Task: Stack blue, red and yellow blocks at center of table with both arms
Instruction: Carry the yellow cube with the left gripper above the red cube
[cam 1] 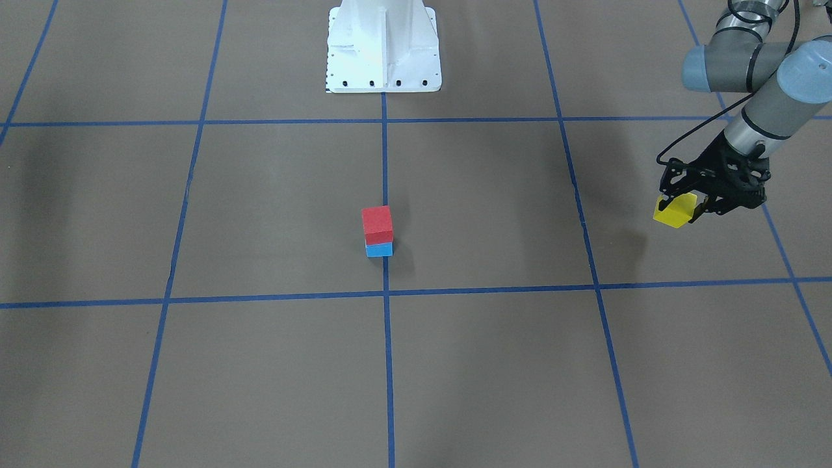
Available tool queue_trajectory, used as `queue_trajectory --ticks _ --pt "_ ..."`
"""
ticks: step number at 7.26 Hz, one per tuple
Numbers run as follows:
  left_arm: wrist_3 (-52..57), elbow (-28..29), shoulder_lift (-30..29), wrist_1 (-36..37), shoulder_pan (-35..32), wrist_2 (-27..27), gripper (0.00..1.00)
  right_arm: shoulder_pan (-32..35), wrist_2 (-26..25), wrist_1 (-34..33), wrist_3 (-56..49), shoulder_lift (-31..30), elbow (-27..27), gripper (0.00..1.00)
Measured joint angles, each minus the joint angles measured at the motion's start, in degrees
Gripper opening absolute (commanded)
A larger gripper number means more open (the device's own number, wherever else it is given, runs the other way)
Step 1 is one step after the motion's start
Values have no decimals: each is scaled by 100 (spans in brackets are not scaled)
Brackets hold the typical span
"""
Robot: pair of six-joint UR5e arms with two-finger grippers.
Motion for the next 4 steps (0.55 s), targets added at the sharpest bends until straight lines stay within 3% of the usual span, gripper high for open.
queue_trajectory --ticks 2,4 --pt "-823 -270 -1492 1724 60 -17 0 2 0 -2 9 -4 2 100" --pt "-2065 -250 -2924 2970 579 152 0 3 2 -2 12 -8 6 100"
